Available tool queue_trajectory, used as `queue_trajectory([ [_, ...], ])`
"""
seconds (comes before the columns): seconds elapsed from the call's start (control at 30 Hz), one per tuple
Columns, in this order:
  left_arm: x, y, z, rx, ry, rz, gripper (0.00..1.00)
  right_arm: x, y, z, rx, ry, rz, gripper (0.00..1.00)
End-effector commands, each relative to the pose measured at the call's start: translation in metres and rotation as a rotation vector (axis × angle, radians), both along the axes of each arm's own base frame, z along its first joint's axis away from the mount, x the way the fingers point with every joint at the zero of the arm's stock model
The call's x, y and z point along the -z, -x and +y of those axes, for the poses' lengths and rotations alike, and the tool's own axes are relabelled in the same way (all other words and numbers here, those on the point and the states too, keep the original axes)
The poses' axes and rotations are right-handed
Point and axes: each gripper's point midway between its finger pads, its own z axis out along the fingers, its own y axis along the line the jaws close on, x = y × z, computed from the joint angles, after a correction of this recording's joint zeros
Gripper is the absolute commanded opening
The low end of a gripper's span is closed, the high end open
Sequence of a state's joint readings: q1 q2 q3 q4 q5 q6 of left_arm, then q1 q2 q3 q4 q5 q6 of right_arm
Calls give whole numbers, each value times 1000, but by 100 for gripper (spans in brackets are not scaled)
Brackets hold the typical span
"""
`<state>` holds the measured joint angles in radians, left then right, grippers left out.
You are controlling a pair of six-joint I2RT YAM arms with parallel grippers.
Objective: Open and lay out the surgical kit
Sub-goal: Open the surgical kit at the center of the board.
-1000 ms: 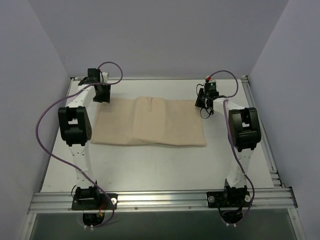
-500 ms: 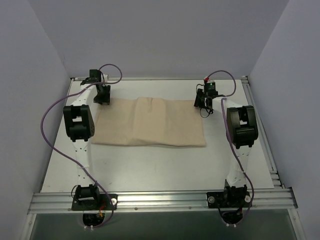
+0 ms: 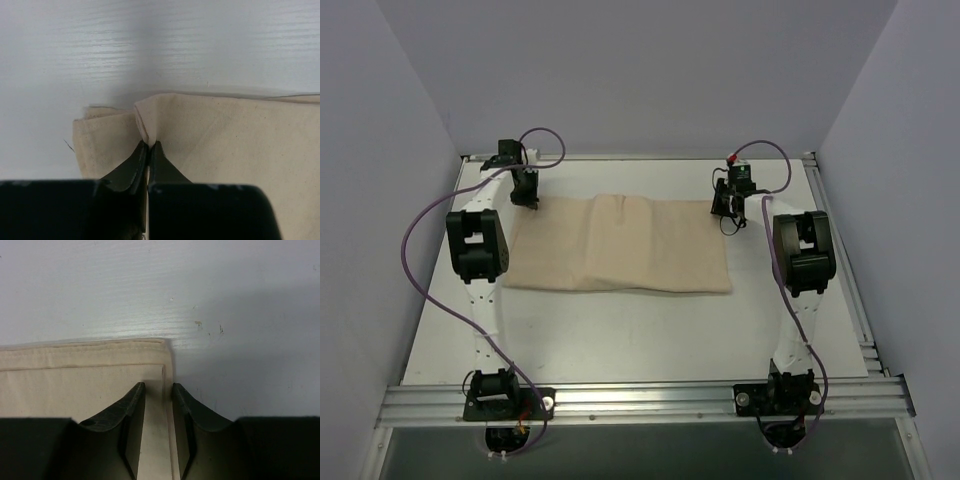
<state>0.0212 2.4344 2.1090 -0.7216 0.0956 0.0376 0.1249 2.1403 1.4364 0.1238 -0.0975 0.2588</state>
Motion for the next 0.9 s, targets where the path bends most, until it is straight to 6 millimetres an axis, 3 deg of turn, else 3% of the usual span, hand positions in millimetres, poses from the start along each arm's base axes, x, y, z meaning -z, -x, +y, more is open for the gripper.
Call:
queue_trajectory([
  [0.0, -31, -9, -1, 20, 13, -85, 2, -30, -3, -5, -10, 31, -50, 24],
  [0.1, -46, -10, -1, 24, 12, -122, 2, -44, -6, -2, -27, 13, -99, 19],
  [0.23, -61, -11, -1, 28, 8, -158, 2, -43, -13, -2, -48, 17, -103, 0],
  [0.53, -64, -10, 6, 15, -7, -163, 2, -53, -22, 9, -100, -37, -129, 0],
  [0.73, -61, -10, 9, 9, -23, -158, 2, -86, -13, 21, -138, -102, -224, 0],
  [0.87, -61, -10, 9, 11, -29, -156, 2, -78, -6, 13, -112, -71, -200, 7],
])
